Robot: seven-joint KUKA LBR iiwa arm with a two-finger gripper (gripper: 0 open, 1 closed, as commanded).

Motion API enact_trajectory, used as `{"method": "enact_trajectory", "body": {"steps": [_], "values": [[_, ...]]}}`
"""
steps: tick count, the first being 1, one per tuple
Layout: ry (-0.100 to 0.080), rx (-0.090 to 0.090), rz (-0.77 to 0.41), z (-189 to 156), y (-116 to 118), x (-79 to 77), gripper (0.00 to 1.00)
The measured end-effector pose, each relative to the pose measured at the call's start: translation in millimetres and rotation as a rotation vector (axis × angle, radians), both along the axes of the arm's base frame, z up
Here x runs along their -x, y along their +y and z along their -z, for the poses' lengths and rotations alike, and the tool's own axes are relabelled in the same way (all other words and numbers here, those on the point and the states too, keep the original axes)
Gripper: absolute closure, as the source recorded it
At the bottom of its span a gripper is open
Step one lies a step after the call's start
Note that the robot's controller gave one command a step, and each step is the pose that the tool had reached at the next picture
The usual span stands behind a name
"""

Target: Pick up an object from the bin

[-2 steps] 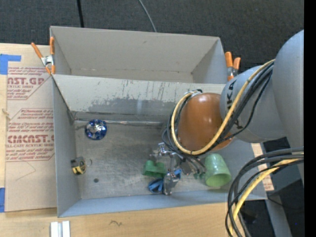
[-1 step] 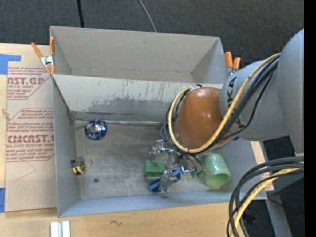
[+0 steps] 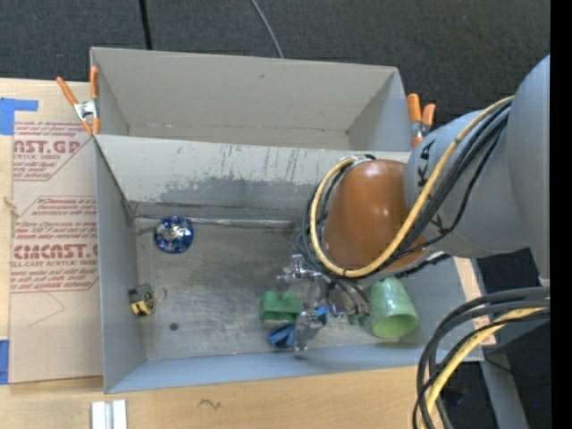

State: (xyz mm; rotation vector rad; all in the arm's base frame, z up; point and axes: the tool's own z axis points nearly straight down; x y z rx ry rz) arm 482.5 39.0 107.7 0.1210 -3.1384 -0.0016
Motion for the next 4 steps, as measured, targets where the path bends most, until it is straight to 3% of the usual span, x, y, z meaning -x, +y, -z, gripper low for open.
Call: {"method": "enact_trajectory", "body": {"steps": [1,2,3,4], "values": [[-0.013,-0.001,-0.009,36.6,9.9,-3.4,0.0],[-0.006,0.0,-0.009,35.4,10.3,-4.8,0.0],[-0.004,-0.001,-0.009,34.2,10.9,-5.0,1.0],[-0.003,0.0,-0.009,5.2,11.2,-5.5,1.0]]}}
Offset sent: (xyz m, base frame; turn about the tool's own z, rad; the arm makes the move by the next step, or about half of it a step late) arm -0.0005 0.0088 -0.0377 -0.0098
